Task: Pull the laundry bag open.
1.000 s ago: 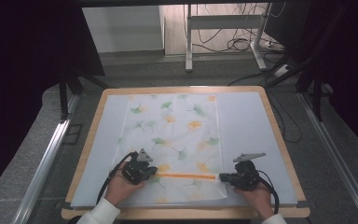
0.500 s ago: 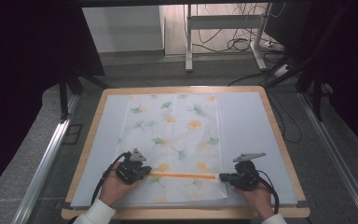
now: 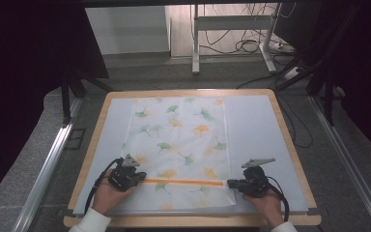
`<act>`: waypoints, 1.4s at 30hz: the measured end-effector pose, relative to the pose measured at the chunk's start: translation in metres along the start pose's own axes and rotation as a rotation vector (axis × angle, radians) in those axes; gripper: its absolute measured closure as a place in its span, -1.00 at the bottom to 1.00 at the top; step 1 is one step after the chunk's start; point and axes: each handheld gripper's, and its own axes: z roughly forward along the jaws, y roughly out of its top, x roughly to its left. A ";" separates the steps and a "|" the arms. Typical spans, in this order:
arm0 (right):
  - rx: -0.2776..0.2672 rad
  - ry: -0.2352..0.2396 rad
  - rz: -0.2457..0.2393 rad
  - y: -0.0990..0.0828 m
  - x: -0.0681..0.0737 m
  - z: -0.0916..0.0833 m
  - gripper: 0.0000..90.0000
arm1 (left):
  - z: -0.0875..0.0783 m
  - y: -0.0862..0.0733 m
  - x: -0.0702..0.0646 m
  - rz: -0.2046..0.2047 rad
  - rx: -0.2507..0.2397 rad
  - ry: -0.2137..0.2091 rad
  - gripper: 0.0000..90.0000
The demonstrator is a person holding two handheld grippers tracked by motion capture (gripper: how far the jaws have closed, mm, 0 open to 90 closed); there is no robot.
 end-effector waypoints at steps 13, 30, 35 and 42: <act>0.000 0.000 0.002 0.000 0.000 0.000 0.99 | -0.024 -0.032 0.034 -0.099 -0.017 0.080 1.00; 0.001 -0.001 0.001 0.000 0.000 0.000 0.99 | -0.035 -0.046 0.050 -0.161 -0.047 0.112 1.00; -0.003 -0.013 -0.019 0.000 0.002 0.000 0.98 | -0.034 -0.046 0.050 -0.158 -0.074 0.127 0.88; -0.074 -0.002 -0.072 0.000 0.006 -0.010 0.97 | -0.046 -0.045 0.054 -0.209 -0.222 0.087 0.28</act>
